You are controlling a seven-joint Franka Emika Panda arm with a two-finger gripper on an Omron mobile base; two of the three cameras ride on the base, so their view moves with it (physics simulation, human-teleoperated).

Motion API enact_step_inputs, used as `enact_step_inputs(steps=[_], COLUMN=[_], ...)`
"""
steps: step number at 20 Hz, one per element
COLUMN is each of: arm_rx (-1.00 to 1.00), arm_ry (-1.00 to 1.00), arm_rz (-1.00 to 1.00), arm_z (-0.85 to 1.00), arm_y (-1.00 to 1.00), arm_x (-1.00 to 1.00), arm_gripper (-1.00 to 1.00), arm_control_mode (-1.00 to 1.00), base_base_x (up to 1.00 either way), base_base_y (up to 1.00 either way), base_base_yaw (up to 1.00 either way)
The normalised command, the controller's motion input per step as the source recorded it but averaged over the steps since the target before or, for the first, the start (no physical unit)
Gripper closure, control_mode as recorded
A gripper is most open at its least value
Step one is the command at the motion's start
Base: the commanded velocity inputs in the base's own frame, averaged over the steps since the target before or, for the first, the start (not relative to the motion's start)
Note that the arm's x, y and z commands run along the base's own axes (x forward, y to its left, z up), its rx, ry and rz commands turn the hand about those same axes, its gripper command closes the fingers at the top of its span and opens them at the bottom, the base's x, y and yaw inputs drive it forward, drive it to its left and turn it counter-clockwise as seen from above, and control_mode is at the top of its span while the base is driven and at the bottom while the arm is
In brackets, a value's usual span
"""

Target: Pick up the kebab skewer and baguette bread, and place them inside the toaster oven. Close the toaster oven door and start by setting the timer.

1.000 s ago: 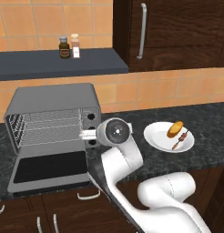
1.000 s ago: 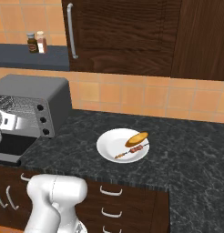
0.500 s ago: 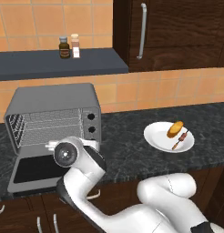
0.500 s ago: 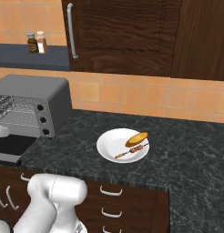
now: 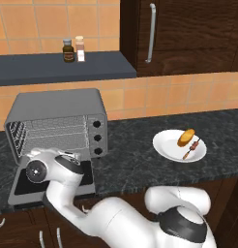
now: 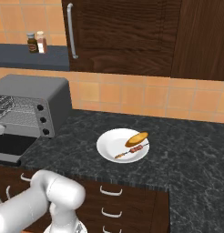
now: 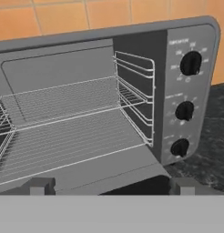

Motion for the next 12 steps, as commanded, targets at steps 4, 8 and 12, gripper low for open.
enact_step_inputs(steps=[4,8,12], arm_rx=[-0.09,-0.12,-0.10], arm_ry=[0.00,0.00,0.00], arm_rz=[0.02,0.07,0.08], arm_z=[-0.10,-0.36,-0.36], arm_y=[0.05,0.00,0.06], arm_x=[0.56,0.49,0.42], arm_gripper=[-1.00,-1.00,-1.00], arm_control_mode=[-1.00,-1.00,-1.00], base_base_x=[0.00,0.00,0.00], base_base_y=[0.00,0.00,0.00], base_base_yaw=[0.00,0.00,0.00])
